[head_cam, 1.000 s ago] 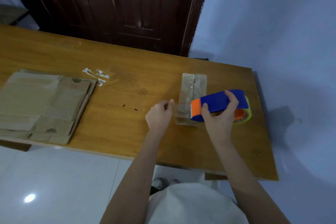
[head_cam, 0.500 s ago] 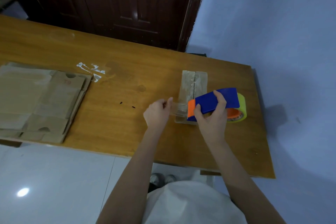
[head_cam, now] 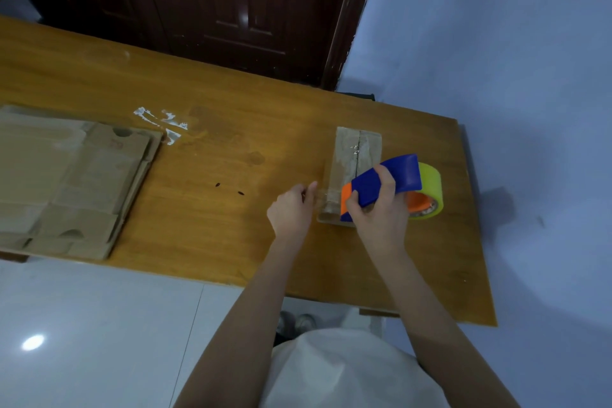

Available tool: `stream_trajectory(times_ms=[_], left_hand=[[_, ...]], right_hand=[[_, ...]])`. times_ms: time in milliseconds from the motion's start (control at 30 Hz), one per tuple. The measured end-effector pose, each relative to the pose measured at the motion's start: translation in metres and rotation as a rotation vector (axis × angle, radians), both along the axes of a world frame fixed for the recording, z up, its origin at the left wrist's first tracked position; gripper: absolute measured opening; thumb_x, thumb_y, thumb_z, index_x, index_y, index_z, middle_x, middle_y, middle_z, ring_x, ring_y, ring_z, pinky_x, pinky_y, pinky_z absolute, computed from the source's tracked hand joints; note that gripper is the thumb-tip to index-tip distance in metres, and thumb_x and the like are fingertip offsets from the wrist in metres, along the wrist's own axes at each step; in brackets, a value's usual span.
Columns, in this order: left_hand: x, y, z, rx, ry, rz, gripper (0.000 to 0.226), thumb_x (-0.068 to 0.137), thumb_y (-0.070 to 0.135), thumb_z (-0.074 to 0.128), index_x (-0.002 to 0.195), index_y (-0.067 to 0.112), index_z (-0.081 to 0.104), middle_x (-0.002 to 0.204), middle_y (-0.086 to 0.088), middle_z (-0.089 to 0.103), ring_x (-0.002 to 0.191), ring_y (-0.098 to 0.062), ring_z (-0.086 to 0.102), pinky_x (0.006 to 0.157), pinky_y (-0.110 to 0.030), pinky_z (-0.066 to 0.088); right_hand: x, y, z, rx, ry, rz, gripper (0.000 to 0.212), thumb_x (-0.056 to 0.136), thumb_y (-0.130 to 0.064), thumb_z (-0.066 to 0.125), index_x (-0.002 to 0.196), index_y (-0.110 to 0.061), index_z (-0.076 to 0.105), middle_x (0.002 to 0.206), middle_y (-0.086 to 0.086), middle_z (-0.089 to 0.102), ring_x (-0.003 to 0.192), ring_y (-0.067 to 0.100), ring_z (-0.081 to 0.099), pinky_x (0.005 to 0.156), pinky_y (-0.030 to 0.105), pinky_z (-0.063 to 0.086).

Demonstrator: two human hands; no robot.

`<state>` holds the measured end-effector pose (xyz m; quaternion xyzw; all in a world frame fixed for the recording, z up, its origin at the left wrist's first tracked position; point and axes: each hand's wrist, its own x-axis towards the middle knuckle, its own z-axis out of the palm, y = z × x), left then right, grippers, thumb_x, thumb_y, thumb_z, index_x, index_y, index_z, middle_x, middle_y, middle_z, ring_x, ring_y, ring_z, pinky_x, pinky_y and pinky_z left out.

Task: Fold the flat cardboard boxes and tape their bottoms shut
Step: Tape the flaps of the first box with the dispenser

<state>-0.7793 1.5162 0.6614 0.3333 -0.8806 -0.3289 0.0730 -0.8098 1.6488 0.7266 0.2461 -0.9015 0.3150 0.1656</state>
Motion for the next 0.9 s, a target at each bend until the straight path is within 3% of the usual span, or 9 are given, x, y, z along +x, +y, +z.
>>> stream_trajectory(times_ms=[167,300,400,567,633,733,833,900], left_hand=[[0.0,0.014,-0.003,-0.028,0.021,0.027,0.042,0.098,0.044,0.04,0.08,0.012,0.06,0.067,-0.007,0.064,0.059,-0.026,0.059,0.048,-0.026,0.025],[-0.002,0.028,-0.003,-0.015,0.071,0.061,0.037,0.099,0.039,0.043,0.079,0.011,0.057,0.062,-0.011,0.061,0.051,-0.027,0.049,0.044,-0.023,0.012],[-0.003,0.032,-0.006,0.002,0.077,0.07,0.039,0.099,0.04,0.041,0.078,0.011,0.056,0.064,-0.011,0.062,0.052,-0.03,0.052,0.045,-0.025,0.017],[-0.008,0.035,-0.005,0.015,-0.054,0.034,0.042,0.101,0.045,0.029,0.085,0.014,0.053,0.076,-0.011,0.064,0.064,-0.031,0.056,0.054,-0.029,0.031],[-0.011,0.031,-0.006,0.111,-0.176,0.009,0.044,0.1,0.05,0.025,0.088,0.016,0.05,0.079,-0.008,0.061,0.067,-0.026,0.052,0.061,-0.03,0.035],[-0.015,0.028,-0.015,0.437,-0.285,0.037,0.053,0.097,0.057,0.022,0.1,0.014,0.054,0.089,-0.005,0.055,0.084,-0.025,0.054,0.073,-0.034,0.039],[-0.017,0.032,-0.011,0.504,-0.098,0.185,0.035,0.101,0.035,0.033,0.11,0.008,0.053,0.107,-0.01,0.059,0.097,-0.028,0.058,0.078,-0.037,0.044],[-0.008,0.041,0.002,0.5,0.134,0.325,0.032,0.102,0.026,0.034,0.121,0.008,0.052,0.118,-0.008,0.058,0.107,-0.024,0.056,0.08,-0.03,0.041]], right_hand=[[0.001,-0.004,0.003,0.023,0.035,-0.01,0.049,0.082,-0.023,0.058,0.123,-0.015,0.034,0.098,0.025,0.059,0.076,0.034,0.06,0.055,0.04,0.052],[0.0,-0.008,0.004,0.046,0.041,-0.002,0.046,0.082,-0.023,0.057,0.122,-0.015,0.035,0.096,0.025,0.059,0.075,0.034,0.059,0.056,0.041,0.053],[-0.001,-0.005,0.002,0.058,0.033,-0.023,0.059,0.076,-0.011,0.071,0.122,-0.016,0.035,0.1,0.026,0.058,0.08,0.035,0.059,0.06,0.044,0.053],[-0.002,-0.001,0.002,0.048,0.037,-0.036,0.061,0.073,-0.009,0.074,0.121,-0.016,0.036,0.103,0.025,0.057,0.084,0.036,0.058,0.063,0.044,0.054],[-0.002,0.0,0.001,0.042,0.028,-0.043,0.061,0.073,-0.009,0.074,0.12,-0.016,0.036,0.104,0.025,0.057,0.086,0.036,0.059,0.064,0.044,0.054],[-0.001,0.001,0.002,0.027,0.022,-0.037,0.06,0.073,-0.008,0.073,0.119,-0.016,0.036,0.105,0.024,0.057,0.087,0.036,0.058,0.065,0.044,0.054],[-0.002,-0.001,0.002,0.016,0.026,-0.031,0.059,0.073,-0.008,0.073,0.119,-0.016,0.036,0.104,0.025,0.057,0.086,0.035,0.058,0.065,0.043,0.054],[-0.002,-0.001,0.001,0.02,0.029,-0.03,0.058,0.074,-0.009,0.072,0.119,-0.016,0.036,0.104,0.025,0.057,0.086,0.035,0.058,0.065,0.043,0.053]])
